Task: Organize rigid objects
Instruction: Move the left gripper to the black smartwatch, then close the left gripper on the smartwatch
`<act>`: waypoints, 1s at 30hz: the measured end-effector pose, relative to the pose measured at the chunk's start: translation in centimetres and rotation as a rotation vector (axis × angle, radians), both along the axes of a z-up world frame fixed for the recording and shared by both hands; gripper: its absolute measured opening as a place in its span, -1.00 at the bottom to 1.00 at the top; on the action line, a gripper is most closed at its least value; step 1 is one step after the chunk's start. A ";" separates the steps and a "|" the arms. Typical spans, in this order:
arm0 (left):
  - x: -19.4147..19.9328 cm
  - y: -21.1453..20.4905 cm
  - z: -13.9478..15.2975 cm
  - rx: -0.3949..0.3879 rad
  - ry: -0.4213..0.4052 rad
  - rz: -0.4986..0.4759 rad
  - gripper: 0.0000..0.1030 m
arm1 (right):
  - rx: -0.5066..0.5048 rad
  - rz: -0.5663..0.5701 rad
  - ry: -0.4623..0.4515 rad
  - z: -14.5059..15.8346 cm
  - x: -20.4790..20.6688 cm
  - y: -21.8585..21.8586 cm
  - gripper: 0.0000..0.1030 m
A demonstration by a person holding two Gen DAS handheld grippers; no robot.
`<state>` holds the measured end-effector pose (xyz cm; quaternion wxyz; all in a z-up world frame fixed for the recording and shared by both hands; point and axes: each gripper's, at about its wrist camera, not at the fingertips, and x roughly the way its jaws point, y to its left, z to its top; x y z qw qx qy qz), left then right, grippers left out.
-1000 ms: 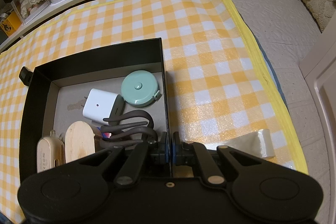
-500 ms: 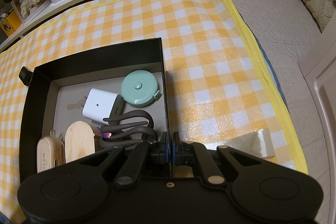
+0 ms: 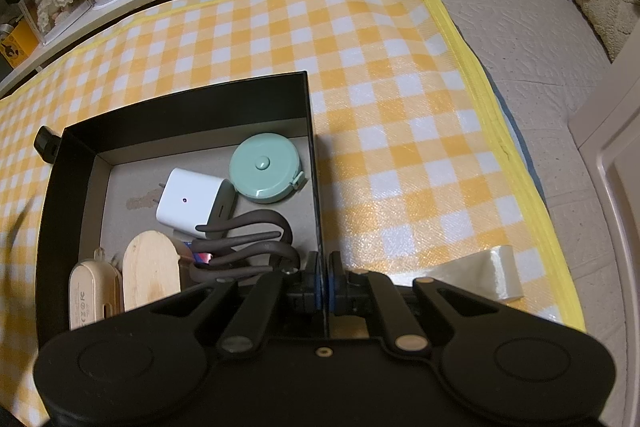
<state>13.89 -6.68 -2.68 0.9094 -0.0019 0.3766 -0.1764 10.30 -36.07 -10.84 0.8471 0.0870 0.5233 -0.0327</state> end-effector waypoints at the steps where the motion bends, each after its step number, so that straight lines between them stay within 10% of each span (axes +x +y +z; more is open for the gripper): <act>1: 0.2 0.1 -0.4 0.002 -0.002 -0.007 0.94 | -0.001 0.000 0.000 0.1 0.0 0.0 -0.92; 10: 2.3 -0.4 -4.6 0.047 0.049 -0.185 0.20 | -0.001 0.000 0.000 0.1 0.0 0.0 -0.92; 30: 4.8 -1.8 -8.8 0.143 -0.036 -0.250 0.21 | -0.005 0.001 0.005 -0.2 -0.1 -0.1 -0.92</act>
